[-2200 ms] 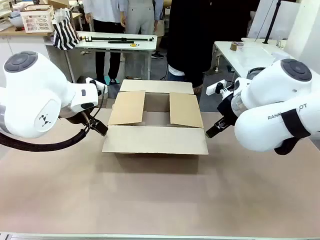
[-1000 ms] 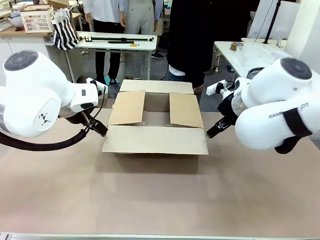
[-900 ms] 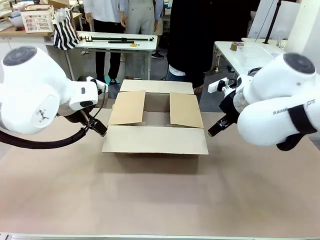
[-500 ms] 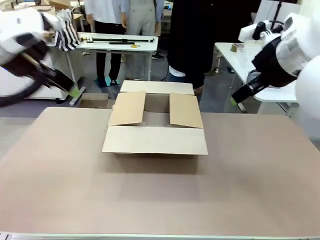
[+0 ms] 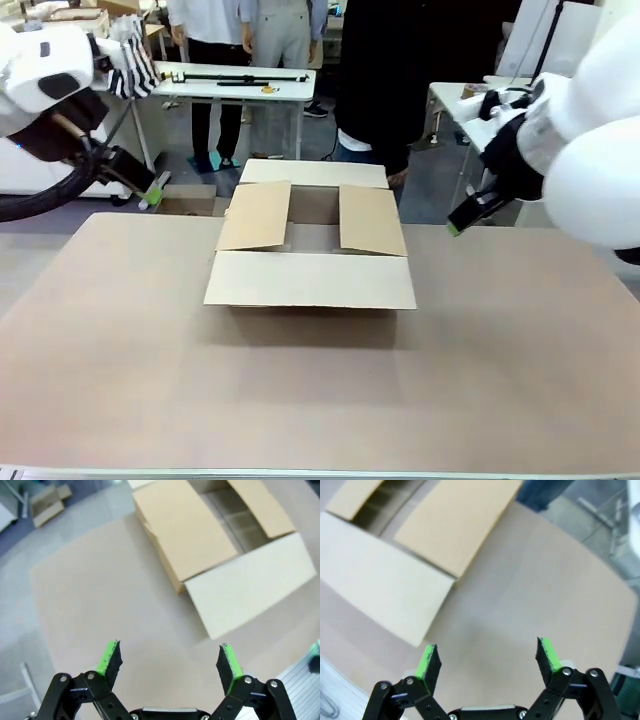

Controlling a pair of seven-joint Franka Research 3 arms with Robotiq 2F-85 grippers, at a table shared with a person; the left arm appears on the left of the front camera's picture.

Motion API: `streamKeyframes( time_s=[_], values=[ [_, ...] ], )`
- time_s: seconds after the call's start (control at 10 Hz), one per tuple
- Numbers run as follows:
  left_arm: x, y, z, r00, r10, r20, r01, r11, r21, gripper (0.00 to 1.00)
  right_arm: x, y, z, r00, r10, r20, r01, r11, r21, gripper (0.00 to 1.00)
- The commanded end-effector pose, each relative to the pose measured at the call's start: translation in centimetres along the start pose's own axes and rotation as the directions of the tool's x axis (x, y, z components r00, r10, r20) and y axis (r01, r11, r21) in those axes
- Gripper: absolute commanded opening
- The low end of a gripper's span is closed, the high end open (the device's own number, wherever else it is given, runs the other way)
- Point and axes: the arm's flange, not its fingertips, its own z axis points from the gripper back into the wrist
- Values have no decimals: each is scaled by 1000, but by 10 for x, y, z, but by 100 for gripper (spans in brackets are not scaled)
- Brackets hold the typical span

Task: Pack the gift set into the box.
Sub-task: Place both hands on the side flaps of the Package Box and spread them outward.

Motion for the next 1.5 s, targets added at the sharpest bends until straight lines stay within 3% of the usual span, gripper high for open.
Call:
streamKeyframes(
  time_s=[0.0,0.1,0.2,0.3,0.4,0.5,0.6,0.7,0.8,0.9,1.4],
  values=[
    [-4,21,49,989,128,68,-97,931,-351,100,-10,-22,23,991,-118,-71,133,954,270,100],
    [-8,38,72,960,250,125,-141,819,-556,100,-24,-57,51,915,-391,93,278,782,557,100],
    [-20,62,87,919,378,110,-216,718,-662,100,-57,-94,70,768,-633,93,383,571,726,100],
    [-37,82,88,885,457,93,-264,656,-707,100,-83,-120,81,637,-771,9,504,425,752,100],
    [-56,99,83,850,521,76,-322,628,-709,100,-115,-147,92,446,-892,71,445,290,847,100],
    [-74,108,76,823,564,63,-338,577,-743,100,-141,-161,100,281,-955,91,388,200,900,100],
    [-90,111,62,810,587,20,-385,556,-737,100,-160,-170,98,58,-993,105,306,118,945,100],
    [-100,109,46,837,544,-63,-449,615,-648,100,-171,-174,86,-87,-991,99,212,79,974,100],
    [-103,104,35,846,519,-122,-470,619,-629,100,-167,-171,72,-137,-985,102,229,68,971,100],
    [-94,127,69,807,591,-3,-408,553,-727,100,-153,-217,131,555,-829,66,490,390,780,100],
    [-94,127,69,807,591,-3,-408,553,-727,100,-153,-217,131,555,-829,66,490,390,780,100]
  ],
)
